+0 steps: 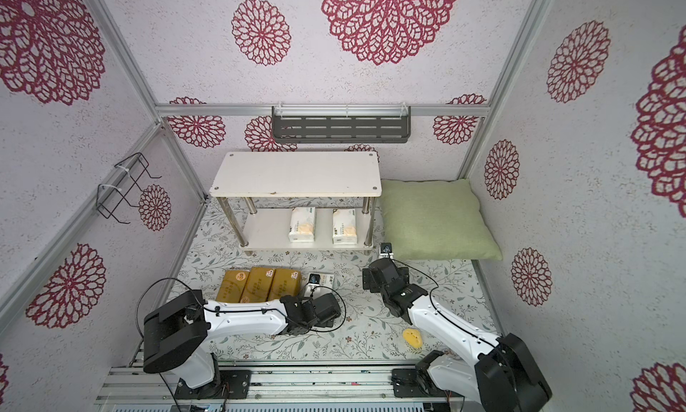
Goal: Place the tissue boxes on the shelf by color
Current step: Pick up the box of tissues from the center of the board.
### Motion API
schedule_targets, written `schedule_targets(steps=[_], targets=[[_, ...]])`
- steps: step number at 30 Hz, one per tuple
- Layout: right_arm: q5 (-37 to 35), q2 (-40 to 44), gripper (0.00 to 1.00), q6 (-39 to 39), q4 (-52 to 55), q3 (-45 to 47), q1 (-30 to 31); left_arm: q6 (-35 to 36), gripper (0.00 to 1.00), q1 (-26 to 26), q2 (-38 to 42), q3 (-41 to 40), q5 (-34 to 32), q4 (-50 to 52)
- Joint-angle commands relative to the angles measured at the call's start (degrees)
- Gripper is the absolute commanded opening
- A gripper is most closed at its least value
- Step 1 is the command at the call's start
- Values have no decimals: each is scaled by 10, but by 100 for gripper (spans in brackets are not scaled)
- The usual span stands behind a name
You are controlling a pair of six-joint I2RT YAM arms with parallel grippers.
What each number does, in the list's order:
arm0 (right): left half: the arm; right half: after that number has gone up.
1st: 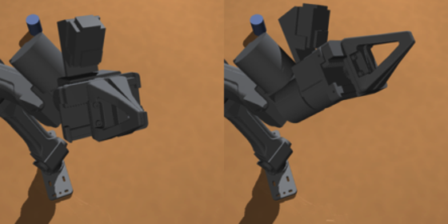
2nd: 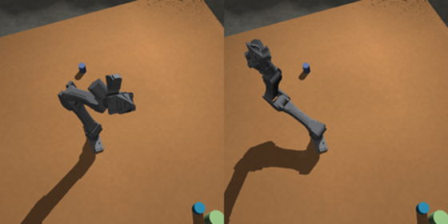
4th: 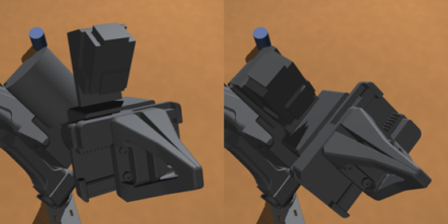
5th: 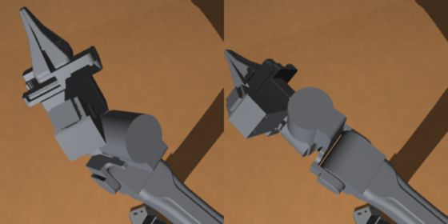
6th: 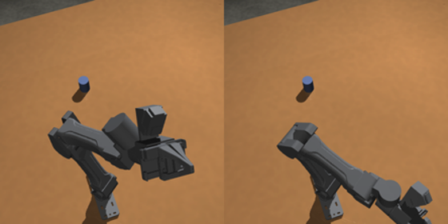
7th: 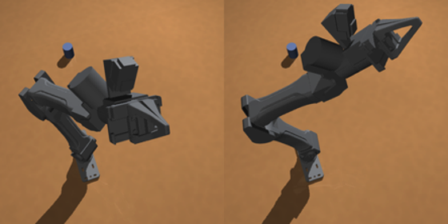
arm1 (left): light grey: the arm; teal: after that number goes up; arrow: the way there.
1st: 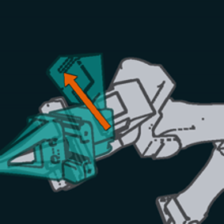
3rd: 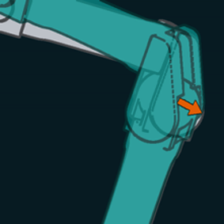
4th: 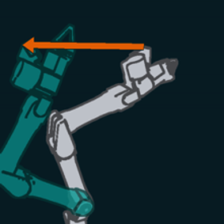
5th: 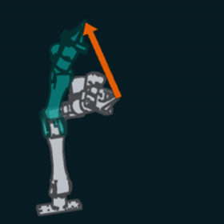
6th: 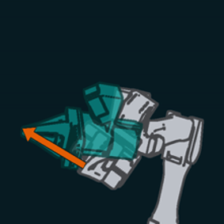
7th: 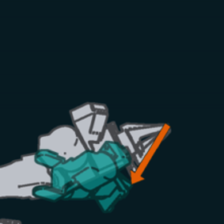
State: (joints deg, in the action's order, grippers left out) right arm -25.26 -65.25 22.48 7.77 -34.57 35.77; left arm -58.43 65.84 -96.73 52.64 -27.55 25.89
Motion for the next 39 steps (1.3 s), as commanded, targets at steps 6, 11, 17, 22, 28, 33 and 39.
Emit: schedule_targets(steps=[6,11,17,22,28,33,39], targets=[[-7,4,99,-2,-1,-21,-3,13,93,2,2,17,-14,16],[-6,4,99,-2,-1,-22,-3,16,90,5,29,36,-35,52],[-8,6,99,-5,1,-22,-3,22,89,5,81,62,-64,103],[-5,5,99,-7,-1,-25,-2,35,89,0,119,76,-81,141],[-3,4,99,-9,-3,-28,-2,44,91,-31,172,83,-96,213],[-2,3,99,-10,-4,-28,-3,68,87,-70,242,53,-92,209],[-3,5,99,-10,-3,-26,-3,78,84,-89,299,26,-86,205]])
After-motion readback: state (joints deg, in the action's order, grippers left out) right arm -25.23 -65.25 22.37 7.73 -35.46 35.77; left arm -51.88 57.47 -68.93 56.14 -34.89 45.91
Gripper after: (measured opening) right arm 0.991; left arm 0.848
